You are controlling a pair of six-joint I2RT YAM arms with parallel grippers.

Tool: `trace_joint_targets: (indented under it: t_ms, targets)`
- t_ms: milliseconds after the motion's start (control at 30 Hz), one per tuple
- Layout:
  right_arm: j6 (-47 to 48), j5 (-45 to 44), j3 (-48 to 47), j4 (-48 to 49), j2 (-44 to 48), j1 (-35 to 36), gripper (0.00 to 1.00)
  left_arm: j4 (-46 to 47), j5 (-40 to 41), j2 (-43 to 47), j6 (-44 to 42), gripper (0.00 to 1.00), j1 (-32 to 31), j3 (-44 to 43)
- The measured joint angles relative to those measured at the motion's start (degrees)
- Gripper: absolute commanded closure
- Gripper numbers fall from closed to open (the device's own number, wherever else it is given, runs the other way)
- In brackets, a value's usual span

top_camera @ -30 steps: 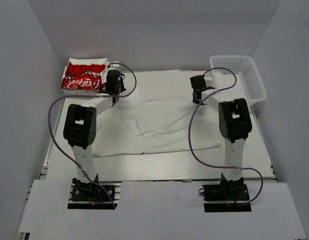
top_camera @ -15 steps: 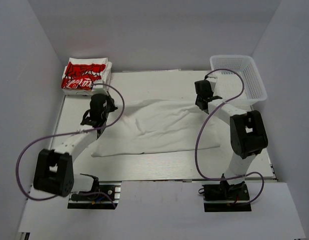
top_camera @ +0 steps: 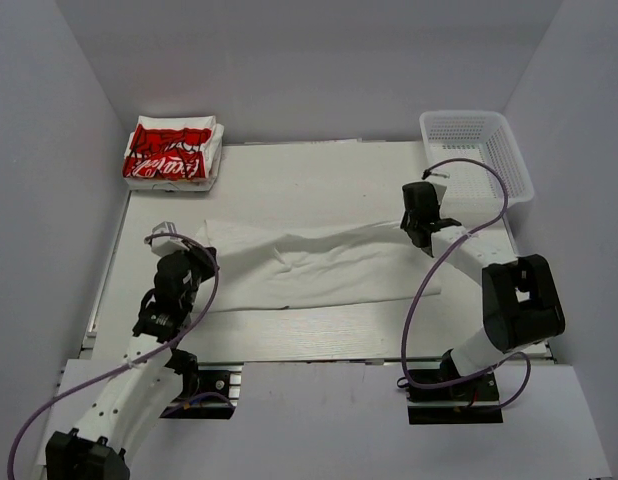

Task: Fold and stack the t-shirts
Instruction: Fold the other side of the tshirt into a rectangle

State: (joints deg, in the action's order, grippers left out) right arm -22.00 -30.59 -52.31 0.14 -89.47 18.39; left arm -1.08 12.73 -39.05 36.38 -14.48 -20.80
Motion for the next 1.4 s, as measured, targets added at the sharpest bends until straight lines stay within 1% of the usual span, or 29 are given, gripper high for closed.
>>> trace_joint_targets:
  t_ms: [67, 100, 133, 167, 200, 267, 333, 367, 400, 433, 533, 633, 700, 933, 1033, 1233, 1400]
  targets:
    - [-0.5, -0.1, 1.3, 0.2, 1.1, 0.0, 1.00, -3.7, 0.8, 4.2, 2.1, 1.00, 0.0, 1.1]
    - [-1.0, 0.0, 2.2, 0.2, 1.6, 0.0, 0.76, -5.4, 1.2, 5.4, 3.1, 0.99, 0.0, 1.4]
    - [-2.3, 0.0, 3.0, 0.0, 2.1, 0.0, 0.66, -7.6, 1.4, 6.0, 4.1, 0.88, 0.0, 1.6]
    - [-3.1, 0.0, 4.1, -0.3, 2.7, 0.0, 0.57, -9.9, 1.4, 6.2, 5.1, 0.69, 0.0, 1.6]
    - [-4.0, 0.1, 5.1, -0.6, 3.3, 0.0, 0.43, -12.1, 1.3, 6.1, 5.6, 0.62, 0.0, 1.6]
    - [-5.8, 0.1, 8.1, -1.7, 5.2, 0.0, 0.36, -16.8, 0.7, 5.4, 7.6, 0.54, 0.0, 1.5]
    - [-7.4, -0.1, 10.8, -3.9, 8.1, 0.0, 0.28, -21.1, -0.5, 4.7, 9.1, 0.33, -0.3, 1.2]
    - [-7.9, -0.4, 11.7, -4.9, 9.5, 0.0, 0.24, -22.7, -1.6, 4.6, 9.8, 0.01, -0.3, 1.2]
    - [-8.4, -0.6, 12.3, -6.1, 11.2, 0.0, 0.15, -23.8, -2.6, 4.6, 10.1, 0.00, -0.4, 1.2]
    - [-9.0, -0.8, 12.7, -6.9, 13.0, 0.0, 0.10, -24.7, -3.7, 4.7, 11.1, 0.00, -0.4, 1.2]
    - [-8.1, -0.3, 12.4, -7.6, 17.4, -0.1, 0.10, -25.5, -5.6, 4.8, 12.2, 0.00, -0.4, 0.9]
    - [-5.7, 2.9, 9.2, -8.5, 17.6, 0.0, 0.10, -23.7, -5.7, 2.0, 12.0, 0.00, -0.4, -1.0]
    - [-4.0, 5.0, 6.0, -8.9, 15.2, 0.5, 0.10, -21.6, -5.6, -2.3, 11.4, 0.00, -0.4, -4.0]
    - [-0.3, 10.1, -5.8, -10.8, -1.5, 3.3, 0.10, -11.9, -6.4, -27.9, 7.7, 0.00, -0.4, -17.0]
    - [0.0, 12.6, -7.3, -10.9, -6.6, 4.5, 0.10, -9.7, -6.9, -35.9, 6.4, 0.00, -0.4, -20.6]
    - [-0.4, 17.2, -6.4, -11.7, -8.1, 6.0, 0.10, -2.6, -11.6, -44.9, 3.9, 0.00, -0.4, -22.9]
    - [-1.5, 19.0, -1.2, -10.3, -6.5, 5.7, 0.10, 0.1, -15.3, -52.9, 1.2, 0.00, -1.0, -24.7]
